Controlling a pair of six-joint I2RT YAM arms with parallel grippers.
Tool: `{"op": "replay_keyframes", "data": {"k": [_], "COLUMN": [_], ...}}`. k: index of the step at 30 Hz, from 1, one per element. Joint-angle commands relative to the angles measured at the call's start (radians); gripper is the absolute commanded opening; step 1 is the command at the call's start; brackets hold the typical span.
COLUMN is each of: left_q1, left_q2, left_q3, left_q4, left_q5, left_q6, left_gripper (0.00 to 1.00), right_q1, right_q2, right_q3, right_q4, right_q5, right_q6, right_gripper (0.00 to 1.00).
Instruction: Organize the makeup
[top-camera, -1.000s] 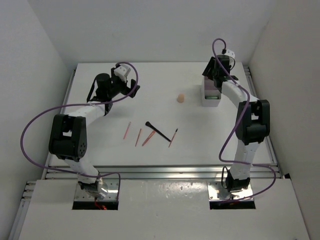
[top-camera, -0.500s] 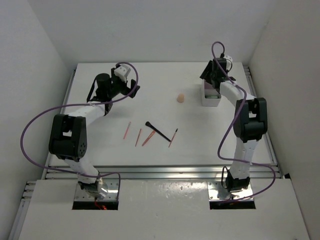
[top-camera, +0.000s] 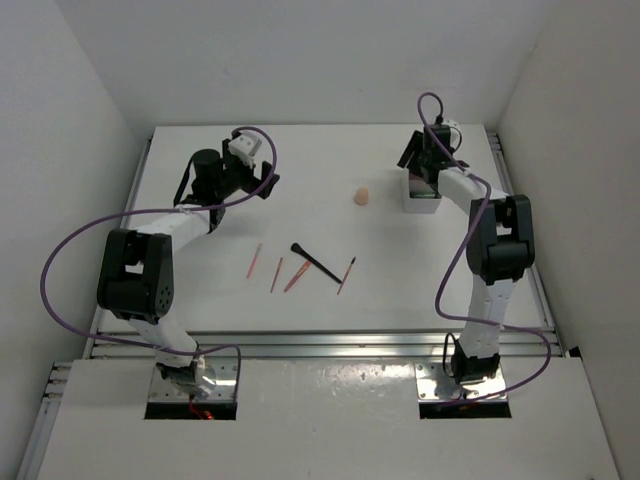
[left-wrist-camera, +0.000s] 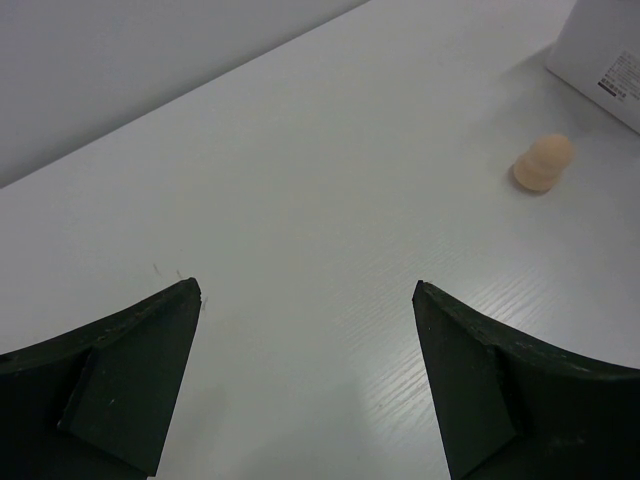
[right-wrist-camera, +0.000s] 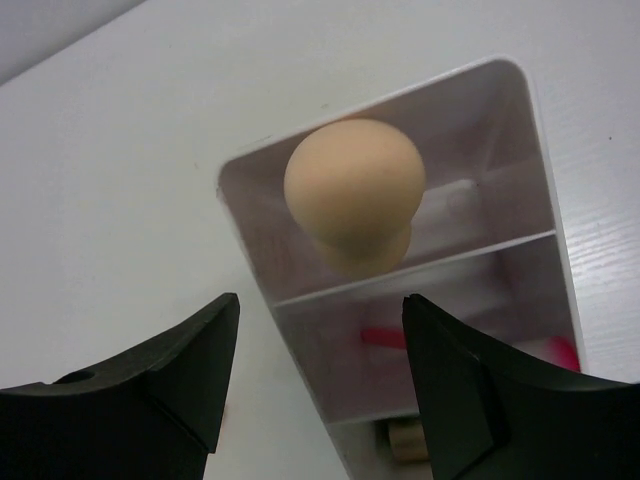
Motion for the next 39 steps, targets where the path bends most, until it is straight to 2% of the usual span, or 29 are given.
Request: {"op": "replay_keyframes", "data": {"k": [1, 2, 5, 6, 8, 16, 24, 29, 34, 39], "left_q1": [0.011, 0.011, 0.011, 0.011, 0.011, 0.011, 0.011, 0.011, 0.011, 0.011], "left_q2": [-0.050, -0.050, -0.050, -0.050, -0.050, -0.050, -0.050, -0.050, -0.050, -0.040], "left_q3": [-0.005, -0.005, -0.005, -0.005, -0.005, -0.005, -0.005, -0.005, -0.005, -0.005], "left_q4": [0.028, 0.028, 0.028, 0.028, 0.028, 0.028, 0.000, 0.000, -0.009, -0.009], "left_q5": [0.000, 0.000, 0.009, 0.009, 0.009, 0.009, 0.009, 0.000, 0.000, 0.009], "left_q6": [0.009, 0.009, 0.009, 0.009, 0.009, 0.019, 0.019, 0.028, 0.028, 0.028], "left_gripper": [0.94, 0.94, 0.94, 0.94, 0.94, 0.94, 0.94, 0.94, 0.94, 0.94], "right_q1": [0.013, 0.020, 0.025, 0.025, 0.019, -0.009, -0.030, -0.037, -0.033, -0.041], "right_q2": [-0.120, -0.135, -0.157, -0.160, -0.163, -0.070, 0.068, 0.050, 0.006, 0.021], "right_q3": [0.012, 0.028, 0.069, 0.071, 0.069, 0.178, 0.335, 0.281, 0.183, 0.167], "right_q4": [0.024, 0.007, -0.076, -0.081, -0.085, -0.076, -0.110, -0.116, -0.110, -0.114], "right_q5": [-0.039, -0.039, -0.043, -0.036, -0.010, -0.016, -0.030, -0.018, -0.012, -0.003], "right_q6": [-0.089, -0.105, -0.171, -0.188, -0.232, -0.257, -0.277, -0.243, -0.220, -0.206], "right_gripper": [0.67, 0.66, 0.53, 0.44, 0.37, 0.18, 0.11, 0.06, 0.05, 0.05]}}
